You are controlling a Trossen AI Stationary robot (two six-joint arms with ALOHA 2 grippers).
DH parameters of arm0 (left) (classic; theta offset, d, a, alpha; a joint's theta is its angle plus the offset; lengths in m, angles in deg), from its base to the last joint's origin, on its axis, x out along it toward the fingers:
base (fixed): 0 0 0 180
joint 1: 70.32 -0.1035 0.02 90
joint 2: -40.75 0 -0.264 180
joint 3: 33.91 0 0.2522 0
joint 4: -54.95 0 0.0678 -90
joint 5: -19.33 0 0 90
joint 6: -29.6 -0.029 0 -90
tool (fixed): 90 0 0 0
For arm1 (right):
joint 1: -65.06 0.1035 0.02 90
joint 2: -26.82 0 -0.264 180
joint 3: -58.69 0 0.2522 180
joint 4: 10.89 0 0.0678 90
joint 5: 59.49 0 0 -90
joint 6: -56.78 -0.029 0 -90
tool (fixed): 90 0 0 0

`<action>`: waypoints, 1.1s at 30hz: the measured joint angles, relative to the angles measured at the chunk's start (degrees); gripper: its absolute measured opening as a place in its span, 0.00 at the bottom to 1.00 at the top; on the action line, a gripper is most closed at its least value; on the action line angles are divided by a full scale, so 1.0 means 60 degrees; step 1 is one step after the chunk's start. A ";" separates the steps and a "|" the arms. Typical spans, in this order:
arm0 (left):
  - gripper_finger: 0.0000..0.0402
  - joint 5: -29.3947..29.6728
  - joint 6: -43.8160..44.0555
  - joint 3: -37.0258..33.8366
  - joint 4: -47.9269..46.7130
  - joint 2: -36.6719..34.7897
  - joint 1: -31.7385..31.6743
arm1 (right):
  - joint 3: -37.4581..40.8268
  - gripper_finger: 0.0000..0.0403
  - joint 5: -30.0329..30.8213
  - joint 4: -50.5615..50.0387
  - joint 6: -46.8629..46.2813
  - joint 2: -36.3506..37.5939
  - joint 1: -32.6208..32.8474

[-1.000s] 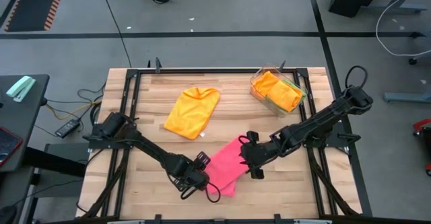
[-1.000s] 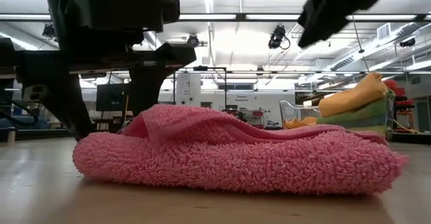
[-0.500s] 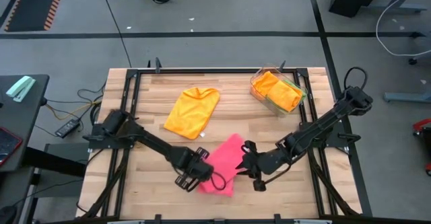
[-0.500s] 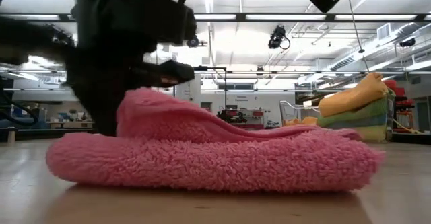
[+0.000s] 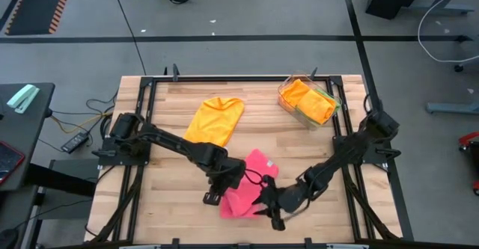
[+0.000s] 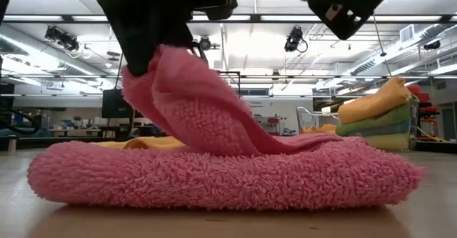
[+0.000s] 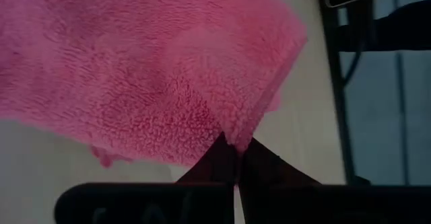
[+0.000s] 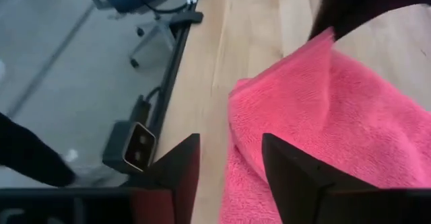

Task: Fold microfiber towels
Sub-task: Fold the right pink towel

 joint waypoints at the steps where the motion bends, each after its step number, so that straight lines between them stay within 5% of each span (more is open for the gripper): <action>1: 0.03 -0.0133 0.0057 0.0002 -0.0005 -0.0003 -0.0051 | -0.0078 0.42 0.0201 0.0065 0.0180 -0.0201 0.0102; 15: 0.04 -0.0260 0.0221 0.0009 0.0007 -0.0003 -0.0098 | -0.2766 0.52 0.1704 -0.0695 0.1309 -0.3391 0.0277; 33: 0.03 -0.0193 0.1520 0.0012 0.0149 -0.0007 -0.0102 | -0.2890 0.43 0.2728 -0.0931 0.1758 -0.3851 -0.0019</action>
